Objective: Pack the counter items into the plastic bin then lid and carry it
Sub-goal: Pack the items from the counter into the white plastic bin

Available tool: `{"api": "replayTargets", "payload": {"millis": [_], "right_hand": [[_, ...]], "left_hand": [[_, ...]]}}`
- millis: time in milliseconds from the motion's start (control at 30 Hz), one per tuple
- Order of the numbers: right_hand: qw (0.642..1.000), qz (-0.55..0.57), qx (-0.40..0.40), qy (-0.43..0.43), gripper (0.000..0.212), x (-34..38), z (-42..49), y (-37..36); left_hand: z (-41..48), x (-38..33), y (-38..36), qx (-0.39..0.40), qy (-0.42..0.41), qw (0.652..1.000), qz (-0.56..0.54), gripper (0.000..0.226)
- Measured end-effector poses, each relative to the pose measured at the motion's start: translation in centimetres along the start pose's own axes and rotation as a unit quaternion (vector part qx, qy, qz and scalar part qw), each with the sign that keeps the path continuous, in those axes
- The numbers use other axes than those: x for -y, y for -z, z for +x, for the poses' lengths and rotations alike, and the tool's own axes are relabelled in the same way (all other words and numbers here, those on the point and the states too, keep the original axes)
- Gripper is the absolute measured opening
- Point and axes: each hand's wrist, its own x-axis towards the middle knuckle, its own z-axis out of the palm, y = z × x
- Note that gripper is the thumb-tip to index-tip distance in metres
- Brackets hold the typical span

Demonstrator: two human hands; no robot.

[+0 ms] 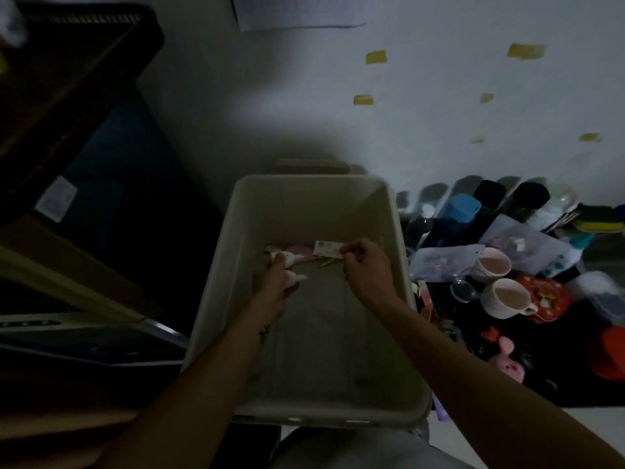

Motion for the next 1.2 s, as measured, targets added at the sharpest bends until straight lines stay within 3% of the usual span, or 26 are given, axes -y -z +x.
{"api": "replayTargets", "payload": {"millis": [133, 233, 400, 467, 667, 767, 867, 933, 1133, 1200], "right_hand": [[0.994, 0.020, 0.022, -0.102, 0.018, -1.6, 0.6, -2.6], [0.983, 0.045, 0.017, -0.175, 0.026, -3.7, 1.4, -3.9], [0.959, 0.072, -0.004, -0.273, 0.030, -6.4, 2.8, -5.8], [0.957, 0.071, -0.005, -0.282, 0.032, -7.3, 3.5, -6.8], [0.955, 0.062, -0.011, -0.291, 0.031, -9.0, 5.1, -9.3], [0.955, 0.054, -0.009, -0.291, 0.028, -9.4, 5.9, -10.3], [0.956, 0.040, 0.002, -0.290, 0.026, -9.9, 7.0, -11.1], [0.955, 0.034, 0.014, -0.295, 0.026, -10.3, 7.6, -11.7], [0.950, 0.037, 0.015, -0.311, 0.024, -11.0, 8.6, -12.5], [0.952, 0.040, 0.024, -0.303, 0.024, -11.1, 8.6, -12.7]], "left_hand": [[3.2, 1.5, 0.7, -0.020, 0.041, 0.999, -0.026, 0.036], [4.3, 2.2, 0.5, -0.044, 0.056, 0.996, -0.057, 0.020], [6.9, 3.4, 0.4, -0.051, 0.069, 0.996, -0.019, 0.021], [8.3, 3.7, 0.4, -0.052, 0.082, 0.995, -0.020, 0.030], [11.5, 4.0, 1.0, -0.083, 0.054, 0.993, 0.062, 0.020], [12.8, 4.3, 1.2, -0.110, 0.047, 0.992, 0.043, 0.015], [17.2, 7.7, 2.6, -0.122, 0.033, 0.989, 0.076, 0.037], [20.2, 10.7, 3.6, -0.170, 0.030, 0.980, 0.096, 0.055], [15.8, 6.5, 1.2, -0.210, -0.004, 0.971, 0.116, 0.022], [15.6, 6.3, 0.9, -0.229, -0.007, 0.969, 0.098, 0.025]]}}
